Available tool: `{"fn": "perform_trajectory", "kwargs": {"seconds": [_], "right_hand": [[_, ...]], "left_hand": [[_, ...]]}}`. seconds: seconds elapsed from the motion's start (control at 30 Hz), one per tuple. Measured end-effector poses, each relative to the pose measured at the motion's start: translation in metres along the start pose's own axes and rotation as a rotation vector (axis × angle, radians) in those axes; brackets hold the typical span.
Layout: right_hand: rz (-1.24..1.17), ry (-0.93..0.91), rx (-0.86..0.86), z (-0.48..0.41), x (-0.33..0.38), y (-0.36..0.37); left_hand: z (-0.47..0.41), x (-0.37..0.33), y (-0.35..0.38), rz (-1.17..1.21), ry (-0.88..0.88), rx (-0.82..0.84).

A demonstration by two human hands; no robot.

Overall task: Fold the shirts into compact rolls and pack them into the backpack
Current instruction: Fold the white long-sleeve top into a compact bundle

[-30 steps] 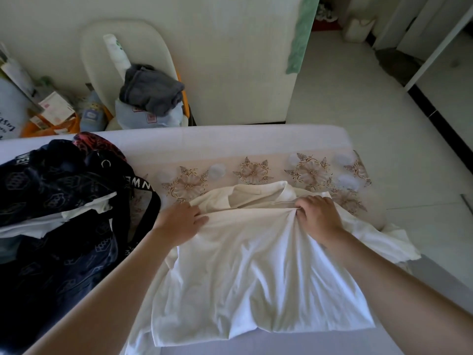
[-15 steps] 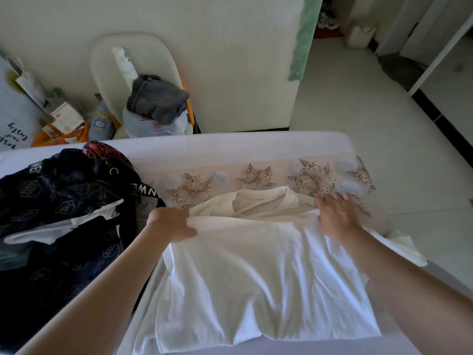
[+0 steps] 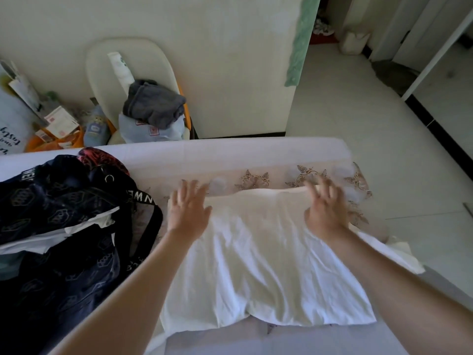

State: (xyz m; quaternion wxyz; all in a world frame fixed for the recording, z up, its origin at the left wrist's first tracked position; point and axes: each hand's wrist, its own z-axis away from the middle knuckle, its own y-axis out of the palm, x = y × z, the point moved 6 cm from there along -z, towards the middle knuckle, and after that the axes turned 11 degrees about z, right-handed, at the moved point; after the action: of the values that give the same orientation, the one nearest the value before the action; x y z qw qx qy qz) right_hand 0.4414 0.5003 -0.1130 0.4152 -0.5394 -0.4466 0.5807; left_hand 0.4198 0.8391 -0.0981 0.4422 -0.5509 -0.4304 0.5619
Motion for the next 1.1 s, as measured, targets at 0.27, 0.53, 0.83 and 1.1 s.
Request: {"fn": "perform_trajectory", "kwargs": {"seconds": [0.27, 0.53, 0.83, 1.1], "right_hand": [[-0.132, -0.141, 0.184, 0.066, 0.033, 0.061], [-0.289, 0.596, 0.033, 0.17, -0.025, 0.056], [-0.171, 0.351, 0.13, 0.193, -0.068, 0.045], [-0.048, 0.045, 0.057, 0.212, -0.05, 0.031]], "left_hand": [[0.077, 0.029, 0.068, -0.025, -0.062, 0.147], [0.138, -0.089, 0.081, 0.262, 0.311, 0.126], [0.192, -0.139, 0.126, 0.203, 0.483, 0.283], [0.227, -0.116, 0.12, 0.219, 0.426, 0.29]]}}
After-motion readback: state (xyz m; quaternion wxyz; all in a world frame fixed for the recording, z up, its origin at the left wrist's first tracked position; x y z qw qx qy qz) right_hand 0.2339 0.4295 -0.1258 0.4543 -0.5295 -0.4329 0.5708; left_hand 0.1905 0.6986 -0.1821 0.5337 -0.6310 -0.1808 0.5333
